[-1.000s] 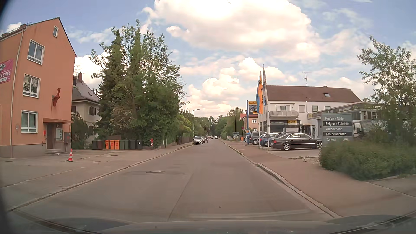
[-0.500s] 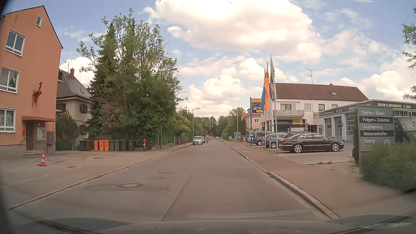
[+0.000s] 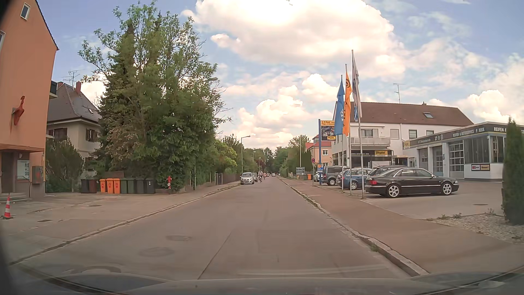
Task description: Follow the waypoints while adhering to traffic rules and regulations
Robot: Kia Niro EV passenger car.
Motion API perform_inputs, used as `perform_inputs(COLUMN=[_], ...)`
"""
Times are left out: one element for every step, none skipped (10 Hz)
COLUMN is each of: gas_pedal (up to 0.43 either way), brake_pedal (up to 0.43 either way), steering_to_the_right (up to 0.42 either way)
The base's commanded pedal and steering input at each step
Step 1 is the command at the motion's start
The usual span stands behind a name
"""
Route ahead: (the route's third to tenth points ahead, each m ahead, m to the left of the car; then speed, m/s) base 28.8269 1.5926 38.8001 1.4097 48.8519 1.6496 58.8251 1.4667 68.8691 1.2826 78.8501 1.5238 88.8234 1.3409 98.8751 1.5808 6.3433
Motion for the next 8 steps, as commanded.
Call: perform_inputs(gas_pedal=[0.047, 0.000, 0.000, 0.000, 0.000, 0.000, 0.000, 0.000], brake_pedal=[0.018, 0.018, 0.018, 0.018, 0.024, 0.018, 0.018, 0.018], steering_to_the_right=[-0.001, -0.001, -0.002, -0.003, -0.006, -0.009, -0.010, -0.010])
